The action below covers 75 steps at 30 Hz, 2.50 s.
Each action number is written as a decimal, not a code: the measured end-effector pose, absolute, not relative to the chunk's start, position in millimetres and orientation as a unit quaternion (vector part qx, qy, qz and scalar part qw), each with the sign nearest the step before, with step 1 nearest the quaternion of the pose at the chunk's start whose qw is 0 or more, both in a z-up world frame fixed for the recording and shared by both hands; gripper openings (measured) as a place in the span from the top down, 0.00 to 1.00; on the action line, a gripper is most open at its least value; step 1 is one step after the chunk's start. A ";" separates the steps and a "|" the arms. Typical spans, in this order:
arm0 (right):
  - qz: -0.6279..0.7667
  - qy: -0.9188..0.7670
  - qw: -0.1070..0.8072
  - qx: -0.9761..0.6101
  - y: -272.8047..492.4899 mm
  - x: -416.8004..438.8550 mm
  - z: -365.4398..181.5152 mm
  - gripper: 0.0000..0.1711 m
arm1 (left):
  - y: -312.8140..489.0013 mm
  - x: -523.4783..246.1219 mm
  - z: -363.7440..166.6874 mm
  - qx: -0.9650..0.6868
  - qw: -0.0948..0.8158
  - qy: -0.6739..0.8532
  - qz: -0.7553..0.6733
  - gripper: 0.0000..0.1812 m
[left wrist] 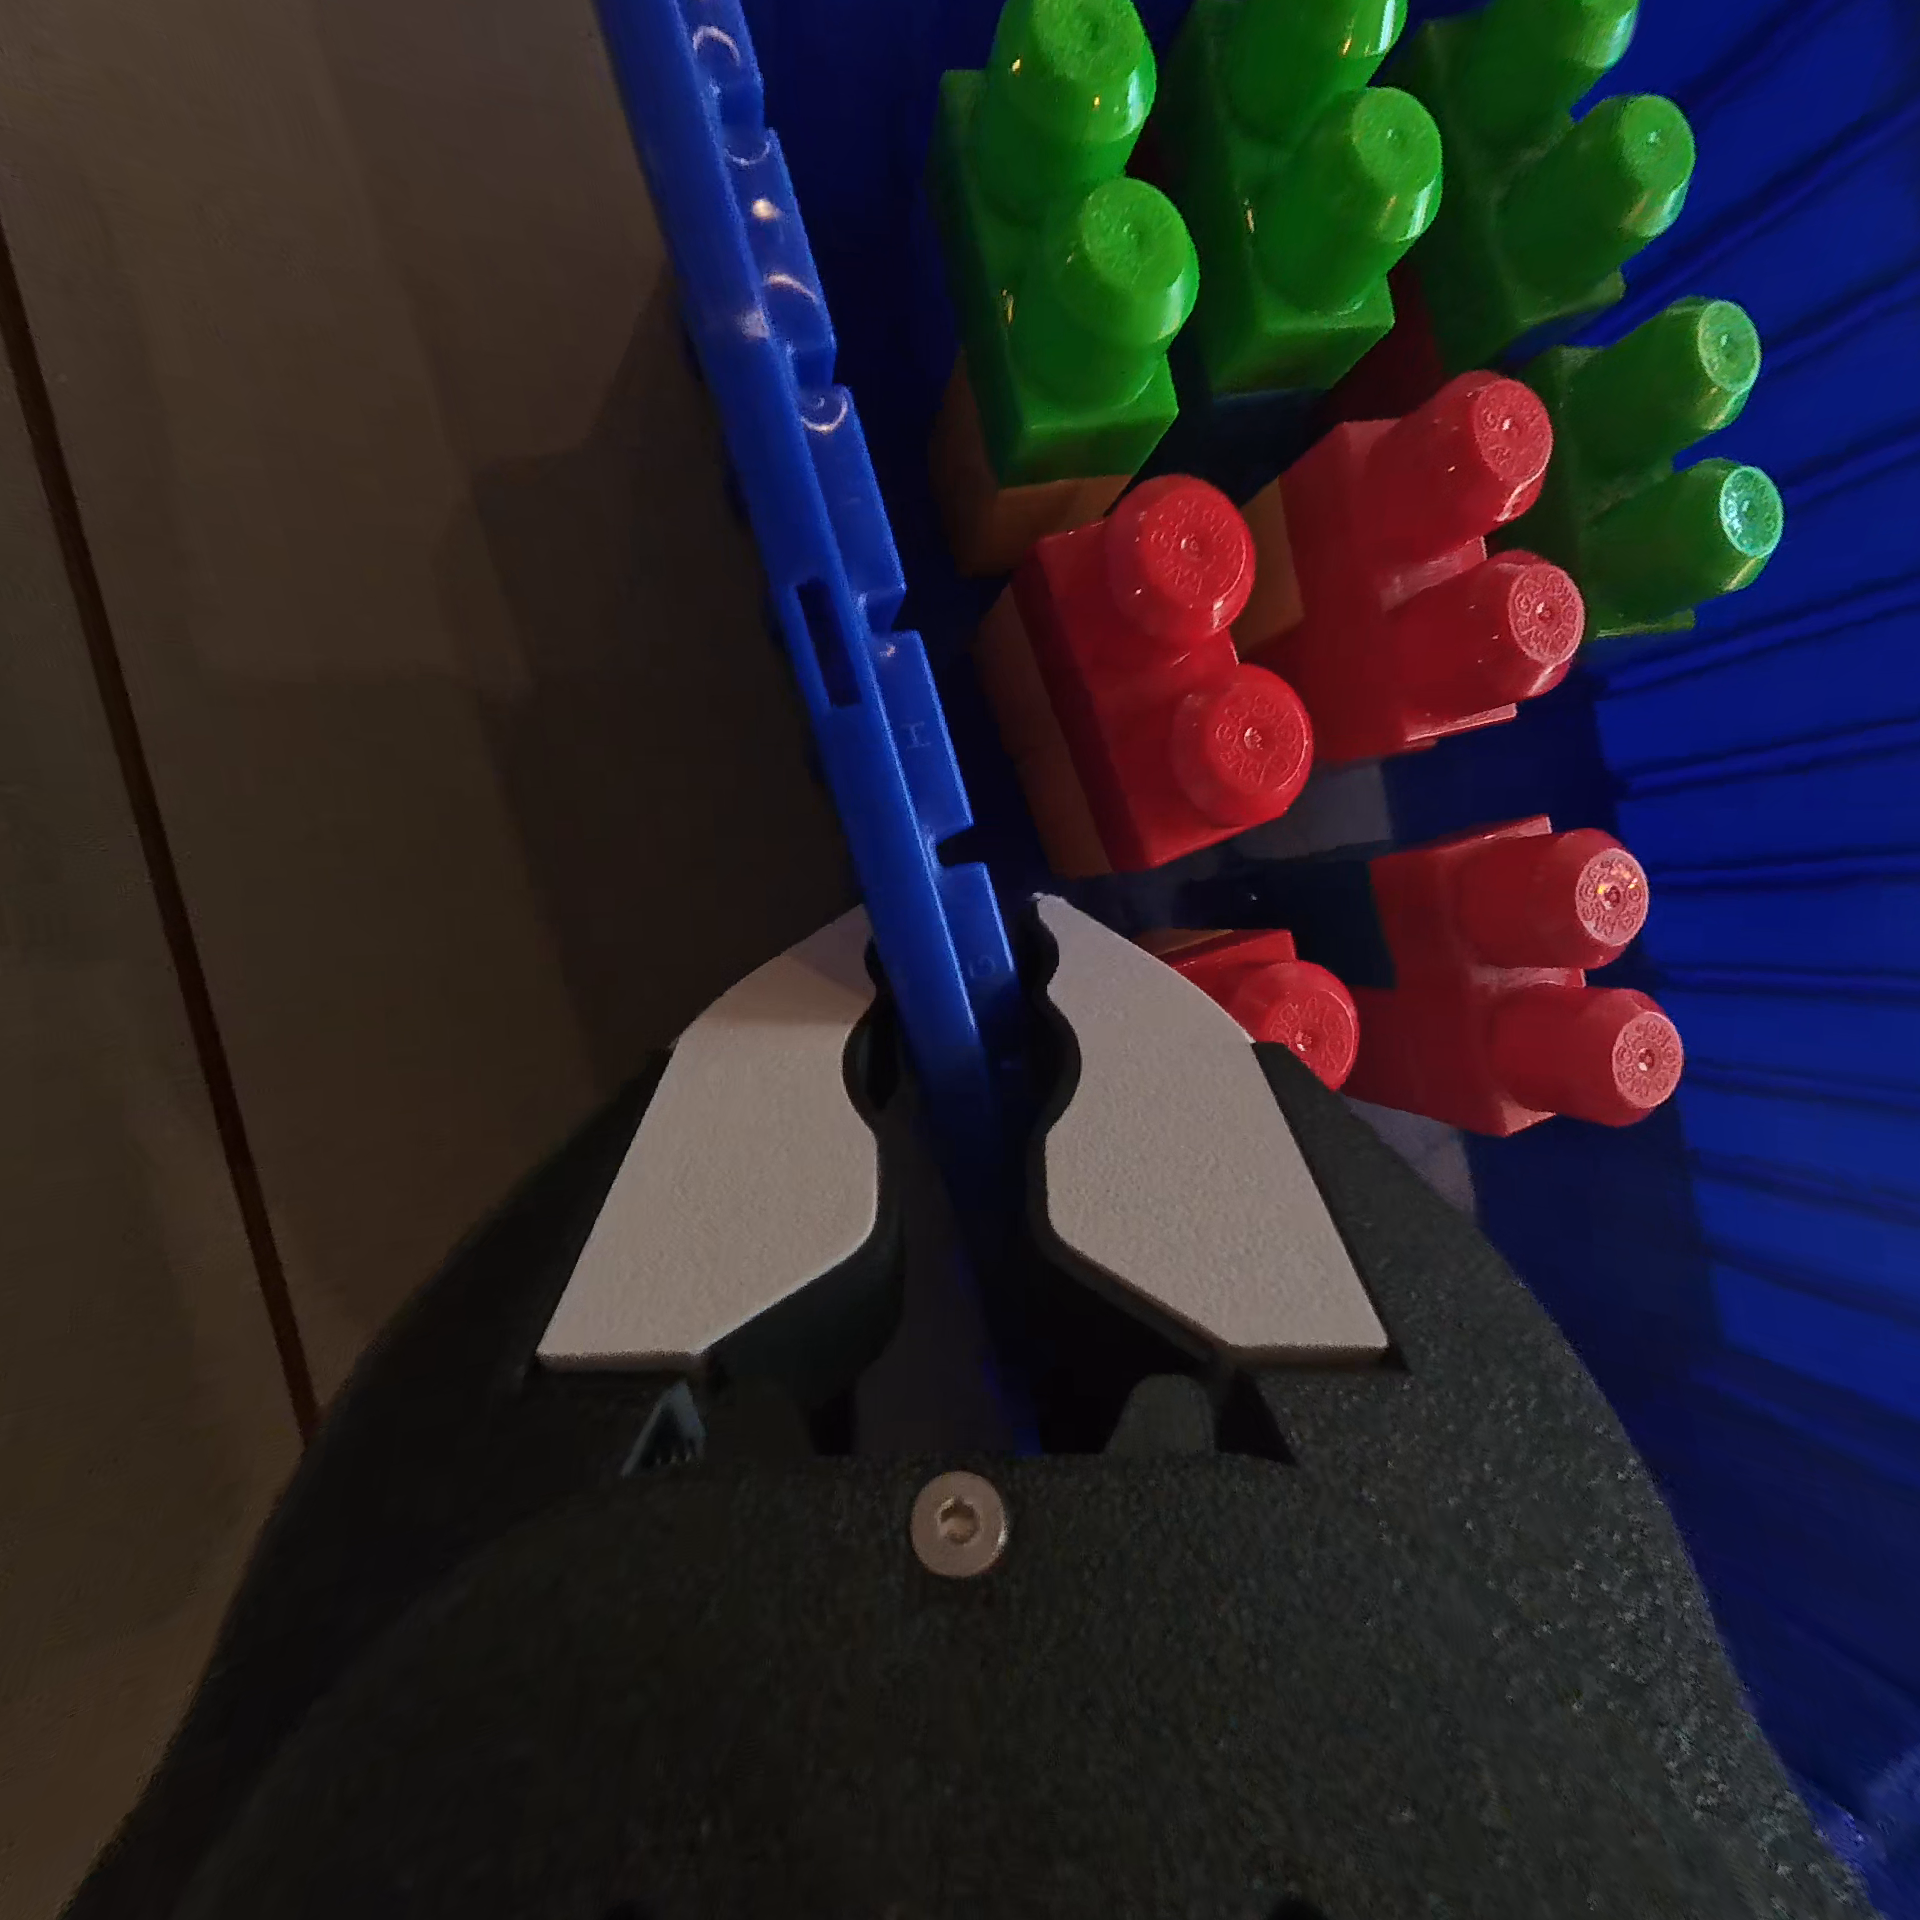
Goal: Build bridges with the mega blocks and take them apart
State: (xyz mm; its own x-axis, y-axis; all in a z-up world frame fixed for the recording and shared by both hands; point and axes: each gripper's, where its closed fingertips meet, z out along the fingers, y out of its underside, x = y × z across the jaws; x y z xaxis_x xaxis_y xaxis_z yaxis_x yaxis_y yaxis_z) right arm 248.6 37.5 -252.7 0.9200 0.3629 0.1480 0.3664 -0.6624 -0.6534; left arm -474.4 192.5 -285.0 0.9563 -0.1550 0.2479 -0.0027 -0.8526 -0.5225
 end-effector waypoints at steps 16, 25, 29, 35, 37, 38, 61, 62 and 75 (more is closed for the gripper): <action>-0.190 -0.248 0.280 -0.908 32.8 272.7 -274.0 0.84 | 192.6 -473.8 -284.1 -0.949 0.276 0.042 -0.148 0.88; -0.139 -0.256 0.267 -0.918 34.1 272.5 -273.9 0.78 | 193.0 -472.8 -283.4 -0.947 0.281 0.043 -0.152 0.88; -0.096 -0.232 0.305 -0.918 37.3 263.9 -266.8 0.75 | 192.3 -470.8 -278.0 -0.938 0.301 0.060 -0.162 0.81; -0.078 -0.199 0.469 -0.857 50.4 254.5 -201.9 0.68 | 205.6 -480.1 -194.9 -0.854 0.505 0.103 -0.068 0.60; -0.067 -0.192 0.551 -0.809 53.2 246.9 -166.2 0.66 | 198.0 -476.6 -136.1 -0.767 0.626 0.141 0.008 0.53; -0.064 -0.190 0.591 -0.782 53.1 243.7 -148.4 0.65 | 187.7 -472.6 -105.2 -0.715 0.681 0.152 0.051 0.50; 0.202 -0.211 0.886 -0.360 -6.3 205.6 32.0 0.15 | -29.6 -237.7 25.8 -0.328 0.885 0.315 -0.099 0.51; 0.199 -0.238 0.880 -0.360 -5.9 197.8 29.9 0.25 | -33.3 -231.8 23.8 -0.328 0.883 0.316 -0.111 0.53; 0.137 -0.343 0.854 -0.366 37.0 137.5 23.2 1.00 | -16.2 -231.0 -10.0 -0.415 0.868 0.271 -0.028 1.00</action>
State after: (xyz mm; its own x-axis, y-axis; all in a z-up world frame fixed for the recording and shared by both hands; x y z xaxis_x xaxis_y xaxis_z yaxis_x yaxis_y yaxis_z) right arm 137.5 37.0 23.2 0.7273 0.4849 0.4858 0.0178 0.6942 -0.7195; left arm -231.0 -16.2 -10.0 0.8511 -0.2736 -0.4480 -0.1764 0.6546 -0.7351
